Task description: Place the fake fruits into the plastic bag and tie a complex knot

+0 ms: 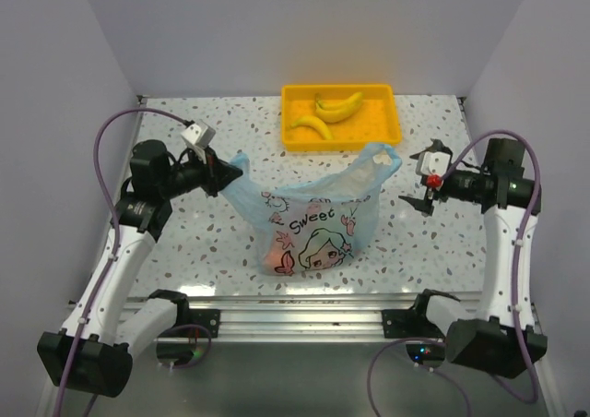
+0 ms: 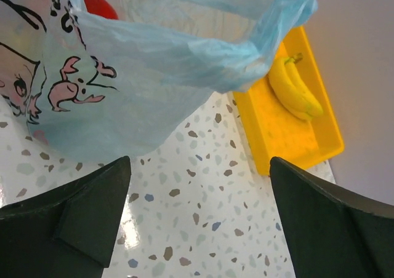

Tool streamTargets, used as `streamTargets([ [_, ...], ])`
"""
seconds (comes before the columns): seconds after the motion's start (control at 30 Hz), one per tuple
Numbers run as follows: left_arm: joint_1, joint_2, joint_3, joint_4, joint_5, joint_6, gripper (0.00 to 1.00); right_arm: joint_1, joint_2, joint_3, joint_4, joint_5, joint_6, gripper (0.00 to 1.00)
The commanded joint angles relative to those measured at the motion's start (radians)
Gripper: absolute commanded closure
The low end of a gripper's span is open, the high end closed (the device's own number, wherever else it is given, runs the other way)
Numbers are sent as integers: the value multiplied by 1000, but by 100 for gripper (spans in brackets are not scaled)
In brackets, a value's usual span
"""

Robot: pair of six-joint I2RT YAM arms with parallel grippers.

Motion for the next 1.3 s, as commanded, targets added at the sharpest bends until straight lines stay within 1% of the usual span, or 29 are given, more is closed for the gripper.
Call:
streamTargets([
  [0.0,8,5,50,5,54,22,100,-14,96,53,-206,-95,-275,1],
  [0.03,8,5,55,2,62,26,100,-13,119,50,-238,-130,-320,1],
  [0.07,8,6,55,2,76,28,100,-11,130,29,-296,-157,-416,1],
  [0.13,8,8,58,-3,88,31,100,15,150,1,-321,-181,-486,2],
  [0.17,8,9,60,-5,99,31,100,30,170,-20,-306,-190,-498,1],
  [0.23,8,8,61,-6,113,34,100,64,194,-42,-257,-213,-463,1],
  [0.27,8,6,61,-6,122,32,100,78,219,-47,-190,-224,-387,1],
  [0.3,8,5,61,-9,128,32,100,87,229,-48,-160,-230,-354,2],
  [0.43,8,0,67,-18,160,49,100,139,288,-47,-55,-253,-270,2],
  [0.5,8,3,73,-28,166,60,100,165,317,-36,-36,-262,-262,1],
  [0.6,8,19,79,-32,189,71,100,197,351,-25,74,-277,-140,1],
  [0.63,8,25,81,-34,203,72,100,204,358,-27,161,-276,-37,1],
  [0.67,8,26,83,-34,211,75,100,210,375,-28,185,-277,-14,1],
  [0.8,8,42,86,-38,231,88,100,248,391,-8,147,-290,-50,1],
  [0.87,8,51,83,-32,225,89,100,257,391,4,60,-294,-114,1],
  [0.9,8,57,80,-29,228,88,100,297,389,13,33,-297,-142,1],
  [0.97,7,65,75,-5,231,80,100,312,389,16,3,-316,-133,2],
  [1.0,5,71,75,-3,226,85,100,323,389,24,4,-325,-86,1],
  [1.07,4,74,79,-8,225,100,100,326,395,38,-11,-349,-35,5],
  [1.17,-18,69,78,-47,213,198,100,328,426,74,-103,-383,-10,20],
  [1.2,-33,66,76,-57,214,216,100,328,440,96,-156,-388,-10,29],
  [1.23,-42,62,75,-77,216,229,100,328,469,108,-183,-400,-9,45],
  [1.27,-53,59,73,-87,214,247,100,328,492,122,-210,-405,-10,56],
])
